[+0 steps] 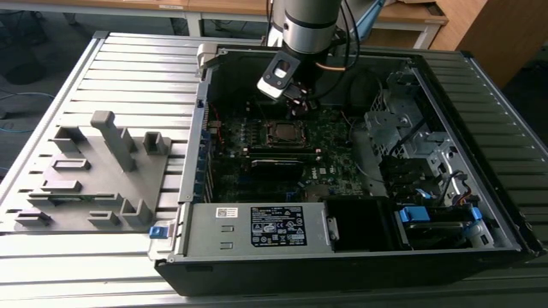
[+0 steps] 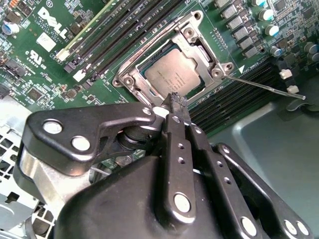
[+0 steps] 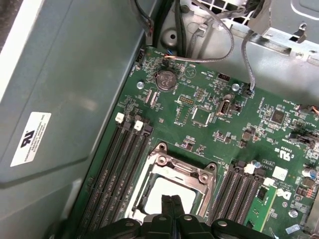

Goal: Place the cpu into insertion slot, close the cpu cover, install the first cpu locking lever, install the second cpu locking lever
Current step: 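Close the cpu cover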

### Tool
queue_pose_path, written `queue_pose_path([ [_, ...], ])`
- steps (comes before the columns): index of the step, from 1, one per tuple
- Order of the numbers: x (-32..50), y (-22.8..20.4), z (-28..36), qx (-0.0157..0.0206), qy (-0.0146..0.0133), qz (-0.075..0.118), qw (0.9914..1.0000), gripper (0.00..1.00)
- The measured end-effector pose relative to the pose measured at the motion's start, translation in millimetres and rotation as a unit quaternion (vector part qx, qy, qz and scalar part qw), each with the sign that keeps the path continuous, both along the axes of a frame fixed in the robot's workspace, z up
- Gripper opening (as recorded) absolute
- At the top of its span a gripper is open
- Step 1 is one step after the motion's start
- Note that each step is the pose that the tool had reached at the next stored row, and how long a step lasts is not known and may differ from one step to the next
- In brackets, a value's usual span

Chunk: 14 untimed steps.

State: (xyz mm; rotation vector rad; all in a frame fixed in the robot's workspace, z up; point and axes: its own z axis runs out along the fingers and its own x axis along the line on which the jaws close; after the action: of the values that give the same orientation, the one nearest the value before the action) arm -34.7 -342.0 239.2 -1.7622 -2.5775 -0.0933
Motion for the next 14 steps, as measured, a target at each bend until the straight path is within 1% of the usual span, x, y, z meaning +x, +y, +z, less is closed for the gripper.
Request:
queue_pose_path([
  [8,0.0,0.0,0.0,0.0,0.0,0.022,0.99975,0.11],
  [14,0.0,0.0,0.0,0.0,0.0,0.024,0.99972,0.11],
])
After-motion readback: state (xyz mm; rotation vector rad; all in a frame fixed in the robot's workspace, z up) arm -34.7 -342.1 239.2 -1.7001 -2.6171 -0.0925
